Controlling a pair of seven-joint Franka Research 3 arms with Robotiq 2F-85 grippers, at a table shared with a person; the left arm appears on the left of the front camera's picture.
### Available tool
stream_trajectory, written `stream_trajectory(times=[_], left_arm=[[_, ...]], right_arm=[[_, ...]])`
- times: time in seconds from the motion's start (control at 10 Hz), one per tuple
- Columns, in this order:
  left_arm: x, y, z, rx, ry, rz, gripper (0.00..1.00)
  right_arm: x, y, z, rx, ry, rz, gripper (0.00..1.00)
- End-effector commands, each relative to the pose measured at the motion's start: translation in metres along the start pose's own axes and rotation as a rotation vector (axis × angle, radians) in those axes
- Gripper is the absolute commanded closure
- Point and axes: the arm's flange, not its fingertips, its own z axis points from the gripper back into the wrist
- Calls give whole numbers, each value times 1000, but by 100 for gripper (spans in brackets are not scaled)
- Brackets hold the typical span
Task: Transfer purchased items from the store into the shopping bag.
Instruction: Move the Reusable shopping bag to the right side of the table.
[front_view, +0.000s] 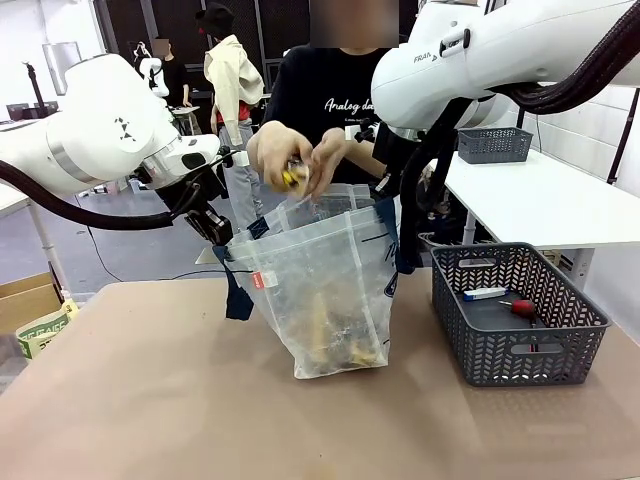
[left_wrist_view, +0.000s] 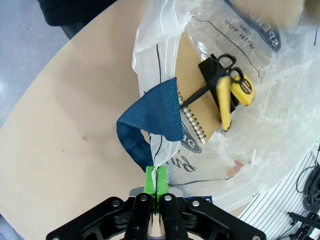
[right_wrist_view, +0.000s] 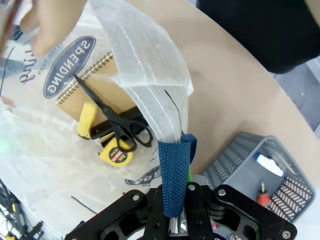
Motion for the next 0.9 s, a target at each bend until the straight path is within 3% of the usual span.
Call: stream_trajectory(times=[0.0, 0.8], left_arm=[[-1, 1, 1, 1, -1, 6, 100], [-1, 1, 1, 1, -1, 6, 100]], right_arm=[[0, -1, 1, -2, -2, -3, 100], [0, -1, 1, -2, -2, -3, 100]])
